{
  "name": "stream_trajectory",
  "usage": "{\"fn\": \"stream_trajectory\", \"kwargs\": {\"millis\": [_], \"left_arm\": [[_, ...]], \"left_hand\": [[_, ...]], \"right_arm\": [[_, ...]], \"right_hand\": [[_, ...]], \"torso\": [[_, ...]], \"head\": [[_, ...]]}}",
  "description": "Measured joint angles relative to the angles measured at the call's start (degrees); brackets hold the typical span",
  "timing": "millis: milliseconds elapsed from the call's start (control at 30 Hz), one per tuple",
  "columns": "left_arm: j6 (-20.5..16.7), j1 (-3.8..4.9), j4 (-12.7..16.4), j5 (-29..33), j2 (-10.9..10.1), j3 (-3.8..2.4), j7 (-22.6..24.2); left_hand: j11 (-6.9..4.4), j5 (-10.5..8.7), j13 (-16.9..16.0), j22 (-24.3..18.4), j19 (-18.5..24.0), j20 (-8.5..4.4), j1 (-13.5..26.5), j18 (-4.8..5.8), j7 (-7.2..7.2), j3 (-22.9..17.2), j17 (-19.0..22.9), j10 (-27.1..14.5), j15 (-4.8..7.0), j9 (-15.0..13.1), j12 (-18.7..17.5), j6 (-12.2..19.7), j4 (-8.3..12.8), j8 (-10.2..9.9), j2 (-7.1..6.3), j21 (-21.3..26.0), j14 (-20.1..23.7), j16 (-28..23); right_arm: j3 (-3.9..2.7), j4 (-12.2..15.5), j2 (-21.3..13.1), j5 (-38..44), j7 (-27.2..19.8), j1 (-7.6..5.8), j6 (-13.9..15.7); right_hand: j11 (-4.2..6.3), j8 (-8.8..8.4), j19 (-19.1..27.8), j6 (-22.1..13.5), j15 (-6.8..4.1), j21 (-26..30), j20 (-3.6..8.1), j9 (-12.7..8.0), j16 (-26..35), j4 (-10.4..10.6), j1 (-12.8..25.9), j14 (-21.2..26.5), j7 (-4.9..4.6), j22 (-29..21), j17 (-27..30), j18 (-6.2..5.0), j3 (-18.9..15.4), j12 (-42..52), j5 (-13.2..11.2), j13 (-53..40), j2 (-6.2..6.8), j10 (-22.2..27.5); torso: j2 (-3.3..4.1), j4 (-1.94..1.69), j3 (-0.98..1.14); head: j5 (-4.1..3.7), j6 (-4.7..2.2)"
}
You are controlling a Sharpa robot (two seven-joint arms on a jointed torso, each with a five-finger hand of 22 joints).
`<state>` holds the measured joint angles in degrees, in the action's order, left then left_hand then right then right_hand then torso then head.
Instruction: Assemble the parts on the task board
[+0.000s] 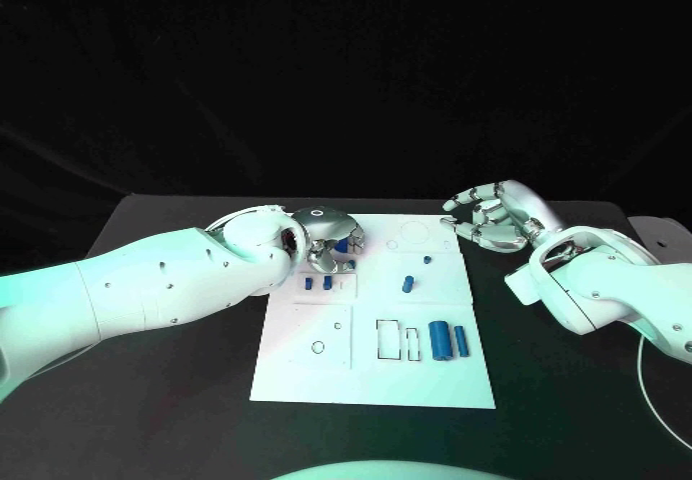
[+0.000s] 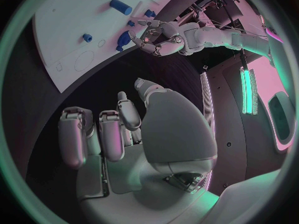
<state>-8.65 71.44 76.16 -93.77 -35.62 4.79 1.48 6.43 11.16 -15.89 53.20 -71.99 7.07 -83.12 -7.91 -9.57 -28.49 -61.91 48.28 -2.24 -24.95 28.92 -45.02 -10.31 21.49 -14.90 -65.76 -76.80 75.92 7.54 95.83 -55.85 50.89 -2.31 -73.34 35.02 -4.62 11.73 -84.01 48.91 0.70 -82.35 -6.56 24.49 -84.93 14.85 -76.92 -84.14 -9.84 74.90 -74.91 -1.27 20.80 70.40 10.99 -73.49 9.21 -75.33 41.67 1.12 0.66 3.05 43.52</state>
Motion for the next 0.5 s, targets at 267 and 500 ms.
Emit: {"fn": "stream_trajectory", "kwargs": {"millis": [267,500], "left_arm": [[1.01,-0.14,-1.33,-0.69,1.18,-0.01,-0.24],[1.39,-0.6,-2.09,-0.92,1.93,0.01,-0.25]], "left_hand": [[-0.4,0.0,1.51,3.71,-1.23,-0.22,-0.49,-0.01,0.17,-1.74,-0.81,2.86,0.49,1.13,-0.86,-1.69,0.61,-0.46,0.04,-3.0,-1.14,1.45],[-0.34,0.0,2.12,4.36,-1.22,-0.22,-0.49,-0.02,0.25,-2.45,-0.76,3.5,0.59,1.6,-1.46,-2.29,1.0,-0.75,0.04,-3.47,-1.42,1.69]], "right_arm": [[0.0,0.03,0.06,-0.03,-0.01,0.0,0.04],[0.0,0.06,0.12,-0.04,-0.01,0.0,0.05]], "right_hand": [[0.0,0.0,0.0,0.0,0.0,0.0,0.0,0.0,0.0,0.0,0.0,0.0,0.0,0.05,0.0,0.0,0.0,0.0,0.0,0.0,0.0,0.0],[0.0,0.23,0.0,0.0,0.0,0.0,0.0,0.0,0.0,0.16,0.0,0.0,0.0,0.05,0.0,0.0,0.16,0.0,0.0,0.0,0.0,0.0]], "torso": [[-0.01,-0.07,-0.02],[-0.06,-0.09,-0.02]], "head": [[-0.18,0.27],[-0.27,0.37]]}}
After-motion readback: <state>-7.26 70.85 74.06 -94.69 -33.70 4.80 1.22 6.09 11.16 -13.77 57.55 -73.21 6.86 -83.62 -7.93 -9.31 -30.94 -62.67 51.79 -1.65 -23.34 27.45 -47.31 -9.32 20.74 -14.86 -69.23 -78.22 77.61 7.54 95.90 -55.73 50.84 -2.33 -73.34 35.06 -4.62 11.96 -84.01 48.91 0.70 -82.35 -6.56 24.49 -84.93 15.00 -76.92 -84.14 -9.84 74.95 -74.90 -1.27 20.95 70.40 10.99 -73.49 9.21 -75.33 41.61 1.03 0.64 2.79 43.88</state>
